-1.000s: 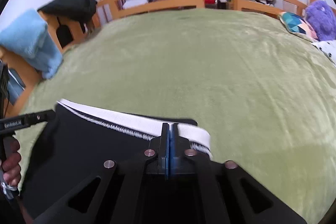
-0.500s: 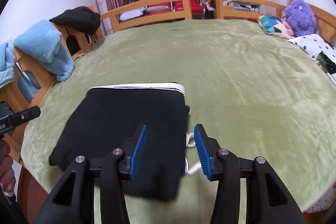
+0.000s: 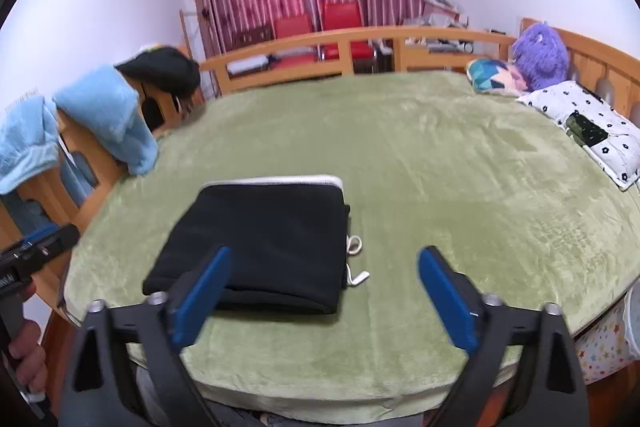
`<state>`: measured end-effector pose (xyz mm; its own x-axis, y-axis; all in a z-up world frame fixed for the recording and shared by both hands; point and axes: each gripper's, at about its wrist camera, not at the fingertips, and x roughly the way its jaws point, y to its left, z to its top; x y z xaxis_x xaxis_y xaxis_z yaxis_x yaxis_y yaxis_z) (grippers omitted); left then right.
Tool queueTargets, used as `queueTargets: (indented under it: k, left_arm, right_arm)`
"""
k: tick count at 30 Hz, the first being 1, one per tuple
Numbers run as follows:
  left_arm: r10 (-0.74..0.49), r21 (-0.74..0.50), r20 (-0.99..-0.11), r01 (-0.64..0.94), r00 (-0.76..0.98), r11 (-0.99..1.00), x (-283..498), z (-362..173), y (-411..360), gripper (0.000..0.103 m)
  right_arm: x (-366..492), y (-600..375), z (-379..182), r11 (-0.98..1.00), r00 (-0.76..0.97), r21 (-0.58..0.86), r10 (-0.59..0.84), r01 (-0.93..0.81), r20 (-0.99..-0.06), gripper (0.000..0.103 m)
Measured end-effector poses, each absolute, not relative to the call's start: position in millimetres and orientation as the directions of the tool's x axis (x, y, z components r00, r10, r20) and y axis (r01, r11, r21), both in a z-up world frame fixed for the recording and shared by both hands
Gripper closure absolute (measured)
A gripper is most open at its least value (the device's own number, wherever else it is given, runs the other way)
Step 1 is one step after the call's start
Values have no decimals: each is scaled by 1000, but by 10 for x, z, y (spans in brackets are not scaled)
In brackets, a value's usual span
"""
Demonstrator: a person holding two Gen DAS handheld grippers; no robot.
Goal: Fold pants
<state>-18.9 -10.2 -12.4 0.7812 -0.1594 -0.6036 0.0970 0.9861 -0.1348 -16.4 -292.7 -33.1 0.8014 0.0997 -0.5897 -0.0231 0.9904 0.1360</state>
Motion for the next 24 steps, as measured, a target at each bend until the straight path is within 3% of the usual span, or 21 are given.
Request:
queueTargets:
  k: [5, 24]
  left_arm:
    - [-160, -122, -593, 109, 789, 987, -325, -75, -234, 2]
    - [-155, -101, -580, 118, 800, 988, -463, -5, -441, 2]
  right_arm:
    - [-343, -2868, -208, 998, 816, 68, 39, 0, -576, 2]
    - [-534, -3013, -200, 997, 818, 70, 11, 36, -575, 2]
